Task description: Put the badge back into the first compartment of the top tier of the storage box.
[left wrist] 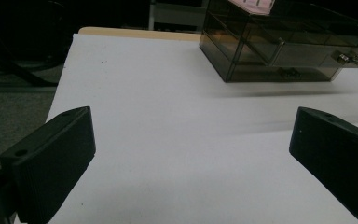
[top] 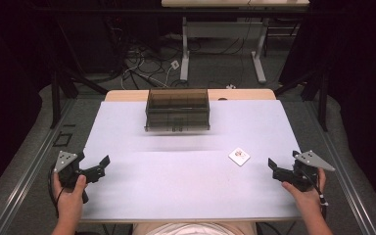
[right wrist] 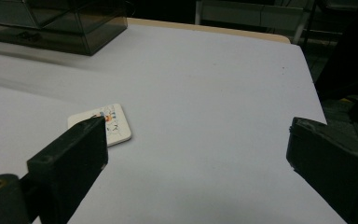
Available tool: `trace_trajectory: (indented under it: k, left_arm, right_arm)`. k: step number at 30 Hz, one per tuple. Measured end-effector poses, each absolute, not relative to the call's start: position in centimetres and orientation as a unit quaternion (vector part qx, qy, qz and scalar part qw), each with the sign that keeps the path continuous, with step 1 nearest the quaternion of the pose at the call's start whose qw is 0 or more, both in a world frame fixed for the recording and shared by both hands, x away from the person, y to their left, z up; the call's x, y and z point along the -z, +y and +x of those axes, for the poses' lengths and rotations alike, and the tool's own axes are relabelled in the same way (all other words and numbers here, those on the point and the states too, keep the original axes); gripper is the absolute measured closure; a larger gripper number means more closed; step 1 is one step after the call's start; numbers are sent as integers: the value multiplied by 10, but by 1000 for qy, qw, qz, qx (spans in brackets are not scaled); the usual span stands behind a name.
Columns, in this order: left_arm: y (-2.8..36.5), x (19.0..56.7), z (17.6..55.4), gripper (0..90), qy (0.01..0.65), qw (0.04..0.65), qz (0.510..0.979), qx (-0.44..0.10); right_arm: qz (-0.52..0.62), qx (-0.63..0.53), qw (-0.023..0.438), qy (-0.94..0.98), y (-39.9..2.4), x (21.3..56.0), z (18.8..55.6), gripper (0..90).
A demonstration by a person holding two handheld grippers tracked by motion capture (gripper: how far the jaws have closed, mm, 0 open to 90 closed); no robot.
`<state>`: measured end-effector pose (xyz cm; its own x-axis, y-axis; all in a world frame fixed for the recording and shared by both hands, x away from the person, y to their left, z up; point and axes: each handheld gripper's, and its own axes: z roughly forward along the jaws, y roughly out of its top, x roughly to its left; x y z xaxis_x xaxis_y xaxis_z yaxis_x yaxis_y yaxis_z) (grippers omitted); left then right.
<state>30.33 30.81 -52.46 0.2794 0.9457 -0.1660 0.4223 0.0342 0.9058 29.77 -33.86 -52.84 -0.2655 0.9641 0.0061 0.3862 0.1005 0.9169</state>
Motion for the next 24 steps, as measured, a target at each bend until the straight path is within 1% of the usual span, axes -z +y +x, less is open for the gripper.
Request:
trace_trajectory:
  k: [7,8,10,14,24]
  left_arm:
    - [306,527,306,4,522,484,646,-274]
    - [306,527,307,4,521,486,648,-269]
    - [306,528,307,4,518,487,650,-267]
    - [304,527,308,4,513,491,652,-266]
    - [302,526,308,5,508,492,656,-263]
  right_arm:
    - [500,-442,336,665,-337,528,298,79]
    - [502,-437,328,671,-337,526,297,88]
    - [501,-433,326,674,-336,526,298,89]
    - [490,-430,321,687,-331,522,300,146]
    - [462,-403,289,735,-312,516,315,148]
